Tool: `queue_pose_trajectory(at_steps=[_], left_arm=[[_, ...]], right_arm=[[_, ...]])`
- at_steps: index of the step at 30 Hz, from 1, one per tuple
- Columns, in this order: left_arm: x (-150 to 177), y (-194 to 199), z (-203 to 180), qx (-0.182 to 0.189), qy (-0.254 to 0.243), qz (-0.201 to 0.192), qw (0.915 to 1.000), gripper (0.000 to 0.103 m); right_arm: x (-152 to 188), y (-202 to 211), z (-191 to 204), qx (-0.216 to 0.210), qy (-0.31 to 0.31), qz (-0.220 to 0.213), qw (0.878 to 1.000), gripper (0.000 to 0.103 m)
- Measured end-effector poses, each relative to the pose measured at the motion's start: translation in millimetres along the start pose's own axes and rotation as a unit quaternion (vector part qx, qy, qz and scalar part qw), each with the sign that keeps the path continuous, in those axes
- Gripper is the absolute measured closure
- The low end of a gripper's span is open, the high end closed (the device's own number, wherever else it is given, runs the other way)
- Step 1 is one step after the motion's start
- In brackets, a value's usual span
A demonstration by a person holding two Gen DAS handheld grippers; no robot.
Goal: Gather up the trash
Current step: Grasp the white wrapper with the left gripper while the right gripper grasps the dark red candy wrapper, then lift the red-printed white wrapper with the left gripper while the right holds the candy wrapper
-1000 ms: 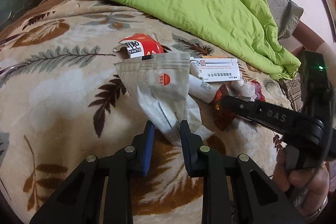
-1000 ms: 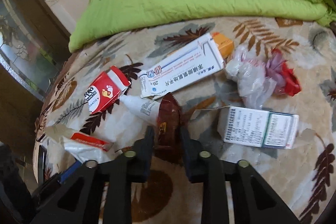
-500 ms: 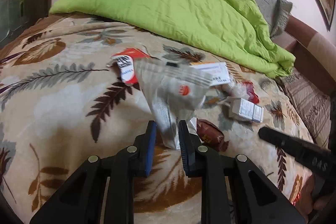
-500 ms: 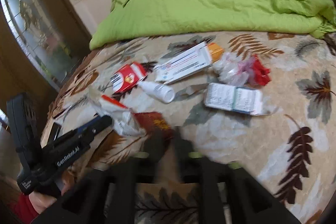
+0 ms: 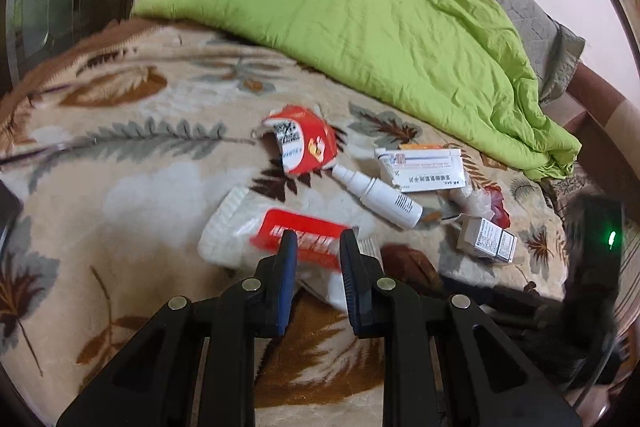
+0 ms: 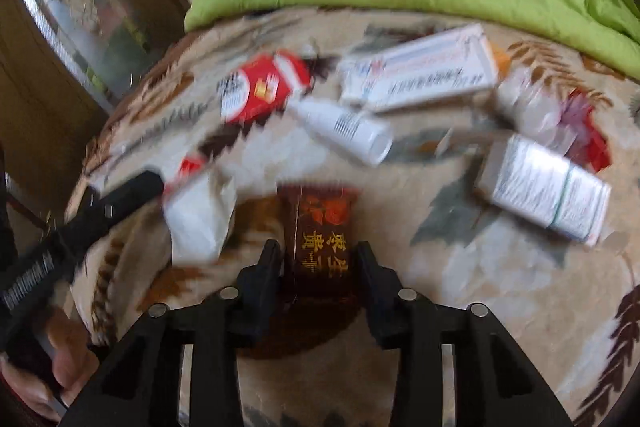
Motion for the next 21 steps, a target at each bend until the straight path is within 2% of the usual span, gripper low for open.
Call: queue_pose_trajectory(at_steps=[4,6,7,8,14,21], left_arm=[[0.4,-4.6,8.4,0.01,0.025,0.013,0.9996,0.08],[1.4,-5.0,10.0,0.006,0.03,0.014,0.9994,0.073],[1.6,-5.7,11.7,0.005,0.035,0.016,0.9993,0.063],[1.9,-6.4,13.5,0.006,0.042,0.018,0.999,0.062],[3.9,-24.8,20.9,0.035,0.082,0.062,0.994,0.06],[-13.5,-47.3,30.2,0.082,0.142,0.085,0.9828,0.06]], right_arm=[[14.6,13.1,6.4,0.021,0.017,-0.03,0.999,0.067],[23.0,26.4,4.4,0.031,0.016,-0.047,0.998,0.067],[26.6,34.3,2.9,0.033,0.013,-0.056,0.998,0.067],[30.4,44.2,1.2,0.034,0.008,-0.067,0.997,0.067],[52.7,88.2,0.1,0.007,-0.016,-0.112,0.994,0.067],[71.5,120.0,6.4,-0.005,-0.025,-0.142,0.99,0.067]])
Point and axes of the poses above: each gripper's, at about its wrist camera, not at the fingertips, and y roughly against the way its jaws point, z to its left, x to its underside, the point moved 6 cm from there along -y, roughly the way its jaws point, and after that the axes turned 13 degrees about z, right-handed, at the moved point
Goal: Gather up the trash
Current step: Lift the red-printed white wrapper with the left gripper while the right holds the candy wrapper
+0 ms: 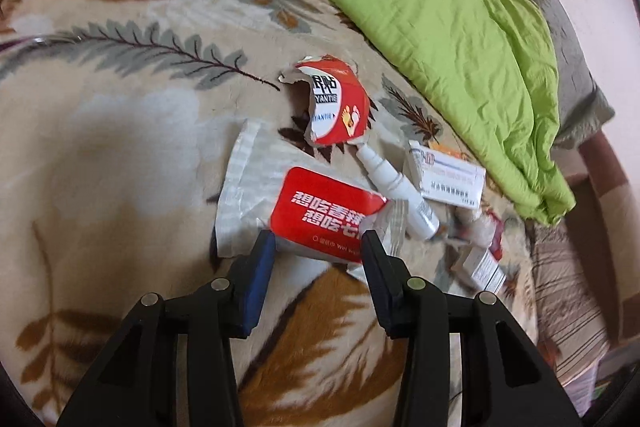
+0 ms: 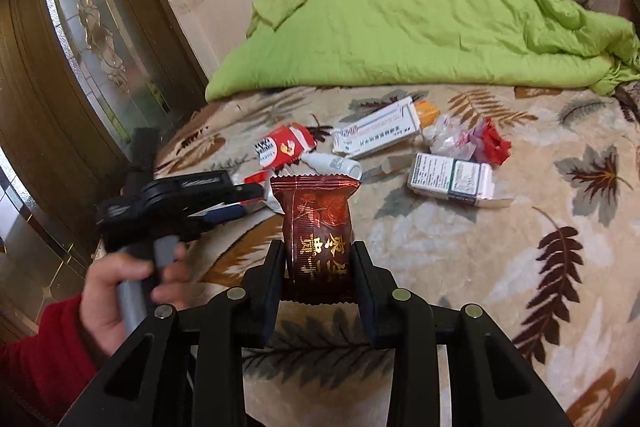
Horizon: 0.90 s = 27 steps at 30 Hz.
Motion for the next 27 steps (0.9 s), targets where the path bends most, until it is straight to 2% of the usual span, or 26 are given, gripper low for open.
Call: queue_pose_trajectory(at_steps=[3,5,10,12,14,17,18,20,22,23,25,27], left_arm=[[-8.3,-2.6,7.8,0.028,0.029,-0.001,0.9992,0.061],[-10.2,-3.3,12.9,0.034,0.039,0.0,0.9987,0.079],[-6.6,1.6,21.8,0.073,0.073,0.007,0.9947,0.081],[-5.2,6.4,21.0,0.08,0.079,0.006,0.9937,0.072],[-5.5,13.5,16.7,0.074,0.078,-0.004,0.9942,0.046],[-7.9,25.5,6.5,0.046,0.065,-0.033,0.9962,0.038],[-8.4,24.9,3.0,0.037,0.065,-0.033,0.9966,0.036],[-7.8,15.6,0.8,0.028,0.097,-0.008,0.9948,0.024],[-5.1,2.7,2.6,0.028,0.163,0.015,0.9862,0.024],[-5.0,-0.8,2.3,0.023,0.184,0.011,0.9827,0.024],[-9.0,-4.9,-4.0,-0.002,0.201,-0.013,0.9796,0.024],[-17.1,-11.8,-12.2,-0.023,0.2,-0.02,0.9792,0.024]], right_arm=[[8.3,13.1,1.5,0.006,0.002,-0.011,1.0,0.067],[13.7,20.7,-1.0,0.01,0.0,-0.017,1.0,0.067],[21.4,39.0,-7.3,0.006,-0.011,-0.042,0.999,0.067],[23.2,38.5,-11.4,0.008,-0.016,-0.041,0.999,0.067],[22.8,35.6,-15.4,0.009,-0.02,-0.038,0.999,0.067],[19.8,34.0,-21.9,0.001,-0.031,-0.042,0.999,0.067],[20.2,32.7,-23.7,0.0,-0.033,-0.042,0.999,0.067],[21.0,25.3,-28.7,-0.001,-0.04,-0.036,0.999,0.067],[19.1,21.5,-33.2,-0.006,-0.046,-0.034,0.998,0.067],[18.1,22.2,-34.0,-0.011,-0.047,-0.038,0.998,0.067],[17.9,22.9,-36.8,-0.02,-0.049,-0.042,0.998,0.067],[17.5,22.2,-39.9,-0.031,-0.055,-0.04,0.997,0.067]])
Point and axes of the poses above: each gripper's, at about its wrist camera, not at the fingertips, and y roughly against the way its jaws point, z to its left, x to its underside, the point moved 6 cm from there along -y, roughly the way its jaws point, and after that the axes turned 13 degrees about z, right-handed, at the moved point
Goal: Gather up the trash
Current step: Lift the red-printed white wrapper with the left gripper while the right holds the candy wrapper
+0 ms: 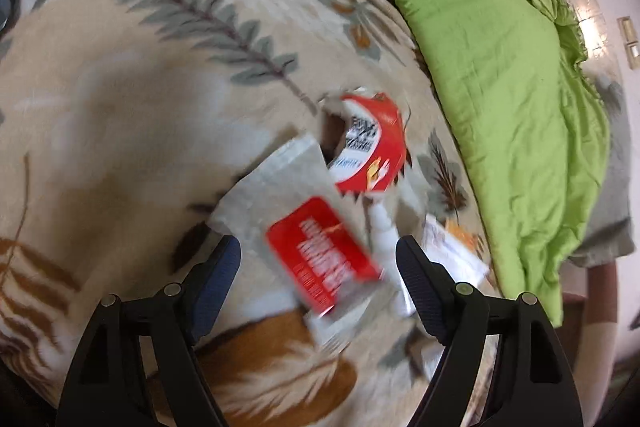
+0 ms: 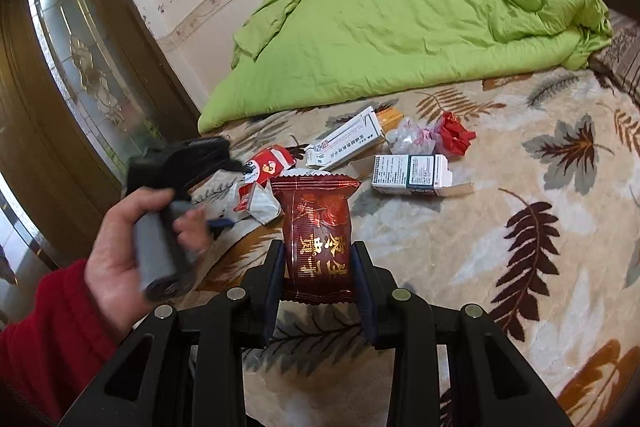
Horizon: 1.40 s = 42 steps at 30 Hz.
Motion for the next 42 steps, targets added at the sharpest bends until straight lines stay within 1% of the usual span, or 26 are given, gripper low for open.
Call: queue_pose_trajectory(at_steps=[3,4,5,6,7,8,9,10,12,14,15,18,20,23,24,25,27,28,30,31,33,35,42], left_arm=[[-7.5,-15.9,-11.1,-0.026,0.0,0.012,0.9996,0.024],[-8.1,-20.1,-13.5,-0.045,-0.01,0.016,0.9988,0.024],[-8.1,-21.5,-14.7,-0.059,-0.025,0.015,0.9978,0.028],[-6.0,-21.2,-17.7,-0.078,-0.051,0.007,0.9956,0.033],[-4.6,-21.4,-18.6,-0.09,-0.07,0.003,0.9935,0.051],[-2.4,-22.7,-18.6,-0.1,-0.096,0.004,0.9903,0.059],[-1.4,-22.0,-16.9,-0.097,-0.115,0.004,0.9886,0.06],[0.2,-18.2,-15.9,-0.089,-0.139,0.001,0.9863,0.069],[5.7,-9.4,-12.4,-0.085,-0.171,0.0,0.9816,0.069],[18.7,2.7,-9.8,-0.061,-0.2,0.003,0.9779,0.069],[27.1,8.2,-10.3,-0.054,-0.219,0.004,0.9742,0.069],[61.6,31.1,-15.7,-0.025,-0.28,-0.006,0.9598,0.069],[86.4,46.0,-20.3,-0.011,-0.321,-0.018,0.9469,0.069],[123.3,60.7,-26.5,0.001,-0.381,-0.042,0.9234,0.069],[130.3,61.9,-28.6,0.004,-0.394,-0.047,0.9178,0.069],[139.0,63.4,-30.8,0.008,-0.41,-0.055,0.9103,0.069],[146.8,61.7,-34.2,0.001,-0.431,-0.067,0.8998,0.068],[149.9,61.4,-35.4,-0.001,-0.44,-0.072,0.895,0.068],[153.3,60.7,-35.3,-0.004,-0.452,-0.082,0.8881,0.068],[154.4,60.8,-34.6,-0.005,-0.455,-0.084,0.8863,0.068],[154.8,56.5,-33.5,-0.006,-0.457,-0.082,0.8859,0.068],[152.2,51.0,-34.1,-0.006,-0.455,-0.074,0.8872,0.068],[144.3,47.2,-31.5,0.0,-0.445,-0.072,0.8926,0.068]], right_arm=[[-1.4,3.1,-3.1,-0.016,-0.007,-0.004,1.0,0.067],[-2.3,3.1,-4.0,-0.023,-0.011,-0.004,1.0,0.067],[-3.4,2.8,-5.2,-0.03,-0.016,-0.004,0.999,0.067],[-4.4,2.6,-6.4,-0.034,-0.019,-0.004,0.999,0.067],[-5.6,2.5,-7.4,-0.038,-0.024,-0.004,0.999,0.067],[-6.1,2.2,-7.7,-0.041,-0.026,-0.004,0.999,0.067],[-6.6,2.4,-7.3,-0.043,-0.028,-0.004,0.999,0.067],[-6.9,2.4,-7.3,-0.044,-0.03,-0.005,0.999,0.067],[-6.6,3.3,-5.6,-0.041,-0.026,-0.006,0.999,0.067],[-6.6,4.9,-5.1,-0.035,-0.022,-0.01,0.999,0.067],[-6.3,5.8,-4.8,-0.032,-0.021,-0.012,0.999,0.067],[-4.9,8.4,-5.3,-0.017,-0.019,-0.018,1.0,0.067],[-3.6,9.8,-5.7,-0.008,-0.019,-0.022,1.0,0.067],[-2.5,9.4,-7.1,0.003,-0.02,-0.024,0.999,0.067],[-2.6,8.5,-7.5,0.006,-0.02,-0.024,0.999,0.067],[-2.8,7.4,-7.8,0.009,-0.02,-0.023,1.0,0.067],[-2.8,5.0,-7.2,0.014,-0.017,-0.021,1.0,0.067],[-2.7,3.6,-6.6,0.017,-0.015,-0.02,1.0,0.067],[-2.2,1.2,-5.8,0.022,-0.012,-0.018,1.0,0.067],[-2.0,0.5,-5.9,0.023,-0.012,-0.017,1.0,0.067],[-2.0,0.1,-7.0,0.024,-0.013,-0.016,0.999,0.067],[-2.0,0.3,-9.4,0.023,-0.018,-0.016,0.999,0.067],[-3.4,-5.5,-13.5,0.016,-0.026,-0.01,0.999,0.067]])
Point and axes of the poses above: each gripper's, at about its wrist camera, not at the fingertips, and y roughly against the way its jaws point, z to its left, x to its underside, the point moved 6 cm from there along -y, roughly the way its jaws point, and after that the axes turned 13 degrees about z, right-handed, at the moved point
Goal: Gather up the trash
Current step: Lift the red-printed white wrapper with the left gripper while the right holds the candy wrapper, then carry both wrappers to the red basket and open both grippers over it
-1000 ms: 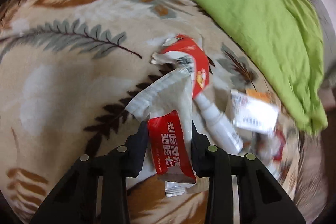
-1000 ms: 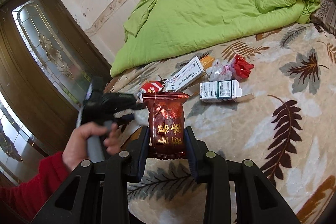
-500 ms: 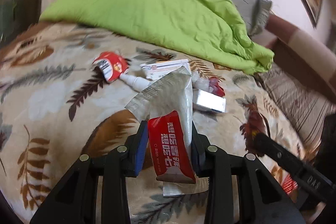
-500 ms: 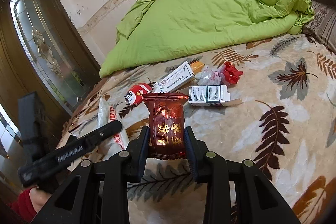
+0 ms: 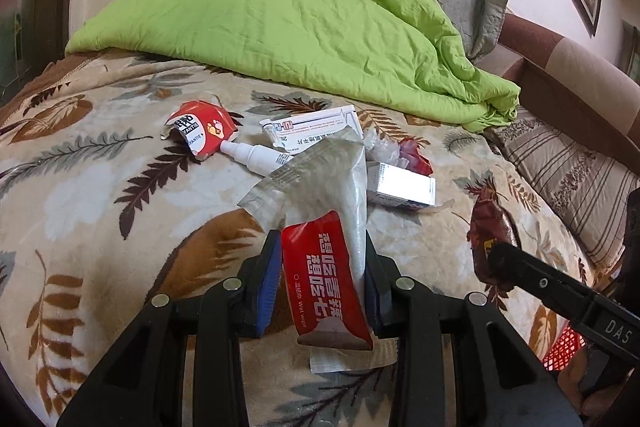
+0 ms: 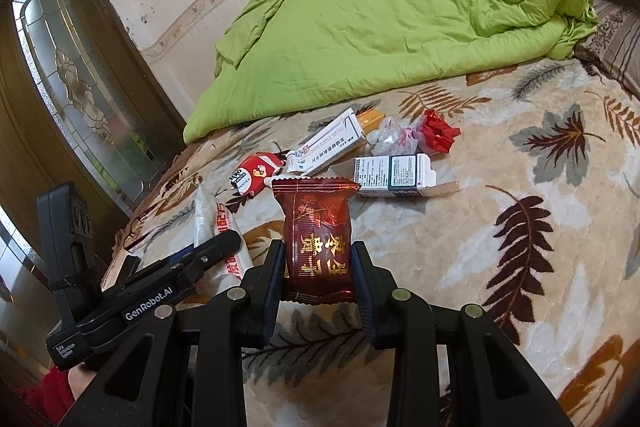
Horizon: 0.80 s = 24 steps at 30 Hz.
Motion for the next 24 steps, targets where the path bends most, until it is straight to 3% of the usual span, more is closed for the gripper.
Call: queue_pose_trajectory(at_steps=[9,16,21,24], left_arm=[[-1.5,-0.7,2.8,0.01,0.006,0.002,0.9999,0.068],[3.6,15.1,-31.3,0.019,-0.053,-0.013,0.9983,0.068],[6.5,29.5,-69.6,0.067,-0.089,-0.003,0.9938,0.068],[8.8,37.3,-108.6,0.108,-0.123,0.011,0.9864,0.068]], right_arm=[[2.1,2.3,2.9,0.003,0.003,-0.003,1.0,0.067],[10.3,29.8,-10.5,-0.021,-0.049,-0.023,0.998,0.067],[25.5,84.8,-26.0,-0.02,-0.072,-0.061,0.995,0.067],[41.6,130.3,-47.2,-0.005,-0.091,-0.089,0.992,0.067]])
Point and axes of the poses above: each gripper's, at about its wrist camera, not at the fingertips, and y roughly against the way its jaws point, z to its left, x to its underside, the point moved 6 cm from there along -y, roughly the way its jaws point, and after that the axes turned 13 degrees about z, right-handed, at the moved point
